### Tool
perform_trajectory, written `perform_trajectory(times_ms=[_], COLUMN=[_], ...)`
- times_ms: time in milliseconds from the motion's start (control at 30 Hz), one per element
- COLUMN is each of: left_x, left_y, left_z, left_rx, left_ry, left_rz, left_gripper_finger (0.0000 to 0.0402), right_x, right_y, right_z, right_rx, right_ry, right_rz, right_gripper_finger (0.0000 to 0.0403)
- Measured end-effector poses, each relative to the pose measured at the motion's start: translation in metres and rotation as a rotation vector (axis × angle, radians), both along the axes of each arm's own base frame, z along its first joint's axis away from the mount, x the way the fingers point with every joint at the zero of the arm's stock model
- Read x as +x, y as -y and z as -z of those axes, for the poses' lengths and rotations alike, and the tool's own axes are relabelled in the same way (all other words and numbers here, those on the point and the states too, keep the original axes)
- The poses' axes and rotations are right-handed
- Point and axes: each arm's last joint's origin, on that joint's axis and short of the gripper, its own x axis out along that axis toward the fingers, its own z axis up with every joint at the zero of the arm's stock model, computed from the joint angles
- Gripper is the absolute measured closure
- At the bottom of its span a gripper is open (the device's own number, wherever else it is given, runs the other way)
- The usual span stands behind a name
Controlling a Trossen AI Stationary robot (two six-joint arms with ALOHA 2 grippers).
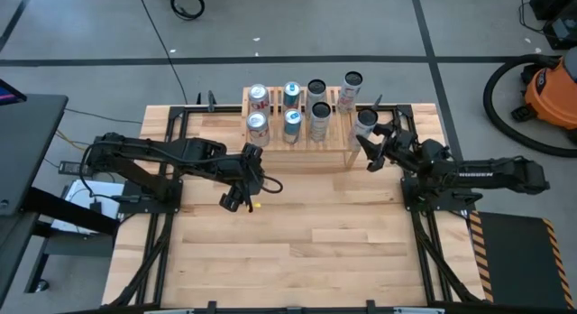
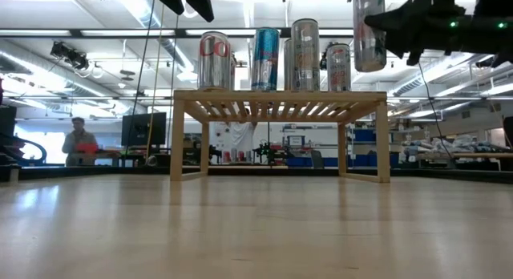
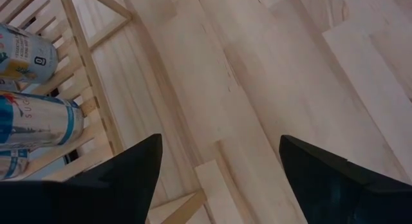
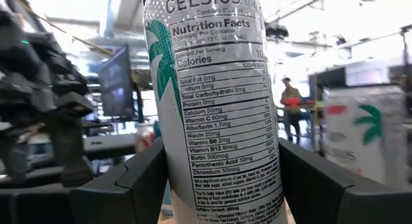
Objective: Place canned beverage on shelf
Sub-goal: Put the white-pink soda can aligned with the other white-pink soda can on the shelf
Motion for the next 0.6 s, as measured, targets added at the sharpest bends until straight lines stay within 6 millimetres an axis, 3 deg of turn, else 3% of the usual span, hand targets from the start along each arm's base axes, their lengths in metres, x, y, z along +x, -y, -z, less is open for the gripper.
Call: perform_trajectory(times_ms=[600], left_x=[0.0], left_y=[0.0], left_z=[0.0], left_rx=[0.0], left_ry=[-0.001], left_rz=[-0.001], left_gripper_finger=[0.0088], right_x=[0.017], right_y=[0.029], right_z=[0.017], right_rx=[0.047], right_ry=[-0.059], right_rz=[0.024], right_gripper_finger=[0.0142])
